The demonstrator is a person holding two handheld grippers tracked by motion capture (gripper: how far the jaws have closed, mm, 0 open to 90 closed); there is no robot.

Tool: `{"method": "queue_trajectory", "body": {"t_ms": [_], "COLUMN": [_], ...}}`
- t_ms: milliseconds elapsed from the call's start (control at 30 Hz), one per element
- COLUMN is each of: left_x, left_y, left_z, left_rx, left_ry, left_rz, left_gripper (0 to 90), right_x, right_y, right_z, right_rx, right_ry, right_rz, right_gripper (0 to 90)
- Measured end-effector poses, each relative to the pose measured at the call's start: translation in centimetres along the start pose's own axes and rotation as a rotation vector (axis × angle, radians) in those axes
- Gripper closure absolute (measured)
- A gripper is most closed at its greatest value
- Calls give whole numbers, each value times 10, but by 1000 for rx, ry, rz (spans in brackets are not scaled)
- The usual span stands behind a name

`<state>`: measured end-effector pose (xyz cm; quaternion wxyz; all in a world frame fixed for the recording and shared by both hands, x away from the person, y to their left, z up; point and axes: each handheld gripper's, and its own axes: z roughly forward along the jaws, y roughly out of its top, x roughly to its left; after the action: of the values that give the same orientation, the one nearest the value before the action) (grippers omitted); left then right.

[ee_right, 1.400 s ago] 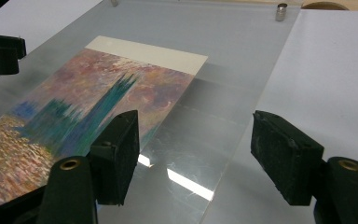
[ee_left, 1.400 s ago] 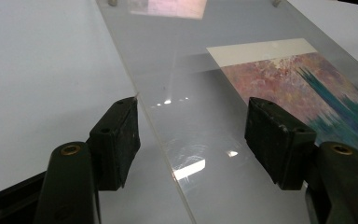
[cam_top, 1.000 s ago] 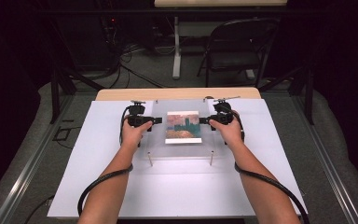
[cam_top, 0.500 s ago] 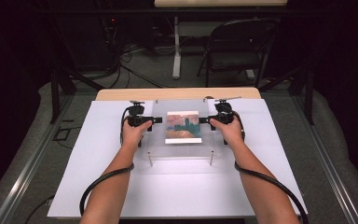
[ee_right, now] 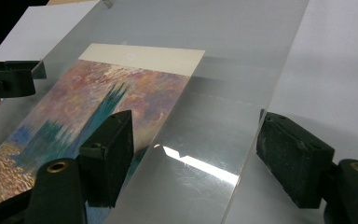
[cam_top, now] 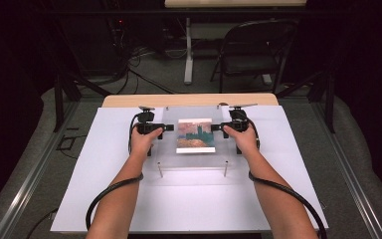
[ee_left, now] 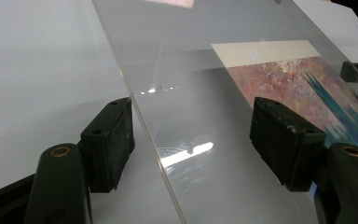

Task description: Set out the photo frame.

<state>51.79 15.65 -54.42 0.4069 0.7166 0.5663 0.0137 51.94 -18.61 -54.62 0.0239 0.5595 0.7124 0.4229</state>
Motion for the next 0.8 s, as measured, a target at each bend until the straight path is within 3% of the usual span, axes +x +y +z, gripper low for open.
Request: {"method": "queue_trajectory", "body": {"t_ms": [333, 800], "left_x": [1, 1], "left_y": [0, 1], "left_z": [0, -2], "left_rx": [12, 11], "left_ry": [-25, -15], "left_rz": [-33, -38], "left_gripper": [314, 346], "right_x": [1, 2], "right_y": [0, 1], "right_z": [-1, -3], "right_rx": [6, 15], "right_ry": [2, -5], "right_rz": [6, -3], "right_gripper": [281, 289]}}
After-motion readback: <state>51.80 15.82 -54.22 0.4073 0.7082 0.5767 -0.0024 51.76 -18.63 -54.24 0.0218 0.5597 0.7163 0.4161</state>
